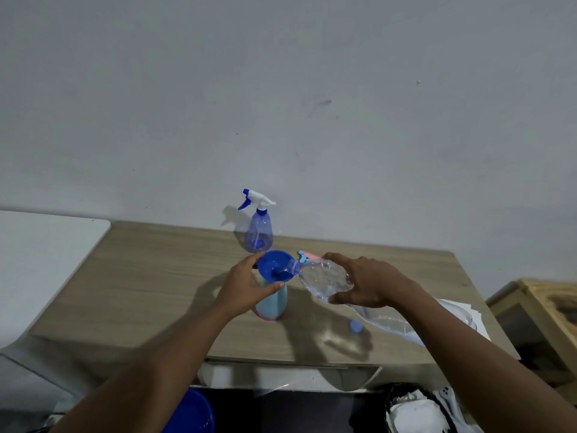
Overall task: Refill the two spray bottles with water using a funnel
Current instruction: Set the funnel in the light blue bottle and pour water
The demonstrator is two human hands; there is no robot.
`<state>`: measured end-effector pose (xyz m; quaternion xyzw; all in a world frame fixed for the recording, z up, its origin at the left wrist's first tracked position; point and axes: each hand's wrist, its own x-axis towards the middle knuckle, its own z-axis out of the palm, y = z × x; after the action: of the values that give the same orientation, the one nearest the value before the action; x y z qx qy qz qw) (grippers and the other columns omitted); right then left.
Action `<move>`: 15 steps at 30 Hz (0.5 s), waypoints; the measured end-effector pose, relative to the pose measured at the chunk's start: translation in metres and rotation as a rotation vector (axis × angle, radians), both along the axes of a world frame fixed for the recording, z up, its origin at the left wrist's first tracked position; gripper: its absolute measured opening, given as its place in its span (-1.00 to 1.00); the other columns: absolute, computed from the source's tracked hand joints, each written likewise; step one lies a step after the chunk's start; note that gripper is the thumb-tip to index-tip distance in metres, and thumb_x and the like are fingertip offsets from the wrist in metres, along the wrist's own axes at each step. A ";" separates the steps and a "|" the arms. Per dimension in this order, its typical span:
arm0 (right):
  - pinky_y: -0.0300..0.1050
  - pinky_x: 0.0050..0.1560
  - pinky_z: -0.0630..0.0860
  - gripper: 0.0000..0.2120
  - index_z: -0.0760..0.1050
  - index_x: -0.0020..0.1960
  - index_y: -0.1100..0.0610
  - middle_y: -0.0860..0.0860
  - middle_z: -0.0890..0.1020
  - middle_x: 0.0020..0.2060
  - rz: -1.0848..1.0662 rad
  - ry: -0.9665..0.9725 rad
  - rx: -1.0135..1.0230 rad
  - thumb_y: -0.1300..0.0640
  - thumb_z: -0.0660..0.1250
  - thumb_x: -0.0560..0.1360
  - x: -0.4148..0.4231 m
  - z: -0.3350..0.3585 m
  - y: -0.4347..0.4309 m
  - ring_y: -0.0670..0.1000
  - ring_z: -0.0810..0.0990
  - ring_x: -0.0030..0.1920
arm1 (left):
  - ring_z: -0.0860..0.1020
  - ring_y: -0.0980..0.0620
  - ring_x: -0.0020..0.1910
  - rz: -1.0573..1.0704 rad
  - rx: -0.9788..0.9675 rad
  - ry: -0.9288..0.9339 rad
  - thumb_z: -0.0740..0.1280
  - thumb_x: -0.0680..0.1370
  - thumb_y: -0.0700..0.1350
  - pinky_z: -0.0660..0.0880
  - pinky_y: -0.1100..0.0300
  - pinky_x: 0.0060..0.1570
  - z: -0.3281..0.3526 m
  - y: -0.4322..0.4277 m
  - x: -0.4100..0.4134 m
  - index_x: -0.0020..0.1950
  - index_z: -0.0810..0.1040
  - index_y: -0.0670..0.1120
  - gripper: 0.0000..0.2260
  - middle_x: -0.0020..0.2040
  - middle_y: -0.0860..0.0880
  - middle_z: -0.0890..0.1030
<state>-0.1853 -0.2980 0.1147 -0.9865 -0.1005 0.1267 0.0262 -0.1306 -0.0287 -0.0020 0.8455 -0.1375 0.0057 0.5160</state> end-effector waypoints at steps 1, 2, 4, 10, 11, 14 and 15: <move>0.02 0.06 0.56 -0.16 0.05 0.52 -0.29 0.00 0.66 0.12 -0.004 -0.005 0.009 -0.40 0.36 0.37 0.000 -0.001 -0.001 0.11 0.63 0.06 | 0.56 0.19 0.12 -0.001 -0.003 -0.003 0.60 0.31 0.12 0.54 0.19 0.12 0.000 0.000 0.000 0.34 0.48 0.08 -0.35 0.13 0.14 0.61; 0.03 0.06 0.56 -0.16 0.04 0.51 -0.31 0.01 0.66 0.11 -0.009 -0.009 0.020 -0.40 0.36 0.36 -0.001 -0.001 -0.002 0.11 0.62 0.06 | 0.56 0.19 0.12 -0.001 -0.005 -0.005 0.60 0.31 0.12 0.54 0.19 0.12 0.001 0.000 -0.001 0.33 0.48 0.08 -0.36 0.13 0.13 0.61; 0.04 0.07 0.56 -0.17 0.02 0.49 -0.34 0.01 0.65 0.10 -0.021 -0.014 0.047 -0.41 0.36 0.35 -0.002 -0.003 -0.003 0.12 0.62 0.05 | 0.56 0.19 0.12 -0.004 -0.006 -0.004 0.60 0.30 0.13 0.54 0.20 0.11 0.001 0.000 -0.001 0.33 0.48 0.08 -0.36 0.13 0.14 0.61; 0.02 0.07 0.55 -0.18 0.03 0.49 -0.35 -0.04 0.65 0.08 -0.054 -0.033 0.136 -0.40 0.37 0.36 -0.007 -0.012 -0.007 0.09 0.62 0.04 | 0.55 0.26 0.10 -0.018 -0.008 -0.014 0.60 0.31 0.12 0.54 0.22 0.10 0.003 0.001 -0.001 0.28 0.48 0.19 -0.42 0.11 0.19 0.62; 0.01 0.08 0.56 -0.16 0.03 0.49 -0.35 -0.03 0.65 0.08 -0.069 -0.038 0.169 -0.40 0.38 0.35 -0.007 -0.014 -0.008 0.08 0.63 0.04 | 0.55 0.27 0.10 -0.019 -0.009 -0.014 0.60 0.31 0.11 0.53 0.23 0.10 0.003 0.001 -0.001 0.26 0.48 0.21 -0.43 0.11 0.20 0.62; 0.01 0.08 0.58 -0.13 0.06 0.50 -0.35 -0.04 0.65 0.04 -0.125 -0.088 0.361 -0.40 0.41 0.31 -0.008 -0.019 -0.013 0.03 0.65 0.00 | 0.54 0.27 0.10 -0.016 -0.018 -0.014 0.61 0.31 0.08 0.51 0.26 0.09 0.004 0.001 -0.002 0.25 0.46 0.22 -0.43 0.11 0.18 0.61; 0.01 0.05 0.59 -0.14 0.08 0.50 -0.35 -0.07 0.64 0.02 -0.142 -0.121 0.440 -0.37 0.44 0.32 -0.010 -0.021 -0.015 -0.01 0.65 -0.05 | 0.54 0.26 0.10 -0.012 -0.026 -0.013 0.62 0.31 0.06 0.50 0.27 0.09 0.004 0.000 -0.002 0.24 0.46 0.22 -0.43 0.11 0.17 0.61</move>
<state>-0.1949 -0.3134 0.0936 -0.9674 -0.0573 0.0403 0.2435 -0.1330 -0.0286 0.0020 0.8379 -0.1458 0.0098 0.5259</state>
